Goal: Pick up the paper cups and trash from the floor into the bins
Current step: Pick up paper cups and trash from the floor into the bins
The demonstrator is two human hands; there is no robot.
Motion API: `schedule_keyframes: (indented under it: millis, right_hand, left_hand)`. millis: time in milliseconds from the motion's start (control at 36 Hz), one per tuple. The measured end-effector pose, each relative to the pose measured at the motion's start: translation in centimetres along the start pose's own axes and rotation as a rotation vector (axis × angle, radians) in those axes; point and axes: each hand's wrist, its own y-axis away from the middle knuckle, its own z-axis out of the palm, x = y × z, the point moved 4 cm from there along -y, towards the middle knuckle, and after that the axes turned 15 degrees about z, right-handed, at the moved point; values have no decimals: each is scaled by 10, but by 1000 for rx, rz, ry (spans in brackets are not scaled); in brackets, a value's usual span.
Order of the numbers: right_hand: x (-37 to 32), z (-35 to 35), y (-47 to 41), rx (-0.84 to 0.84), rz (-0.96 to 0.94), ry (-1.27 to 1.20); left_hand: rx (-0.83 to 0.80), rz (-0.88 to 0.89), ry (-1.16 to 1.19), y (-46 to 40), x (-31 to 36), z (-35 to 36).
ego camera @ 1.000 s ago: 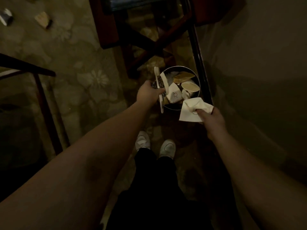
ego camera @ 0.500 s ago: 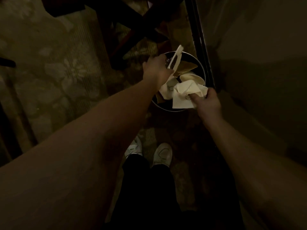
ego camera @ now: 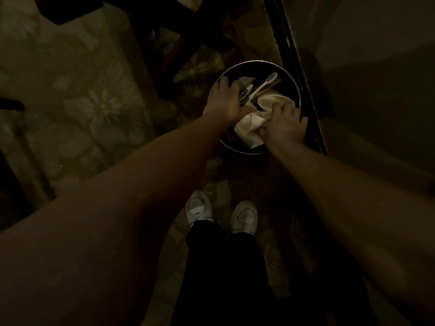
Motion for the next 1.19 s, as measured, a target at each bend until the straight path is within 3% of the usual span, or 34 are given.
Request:
schedule_keyframes:
  millis: [111,278,556,750,1000,1195]
  right_hand:
    - [12,-17,3,-159,38,-47]
    - [35,-49,18,-215,-7,-133]
    - [53,-121,84,-345,-90,-231]
    - [52,-204,146,-336,-203,-237]
    - [39,-319,224,-346,-376,-110]
    - [3,-405,268,-261,-518,-36]
  left_hand:
    - [60,-1,101,11,6,-25]
    - [141,-145,179,37,10,-58]
    - [76,-296,281,125,46,-111]
    - [-10,-381,241,199,87,-184]
    - [95,-423,270,295,153,-292]
    - [137,-445,237,352,170,-360]
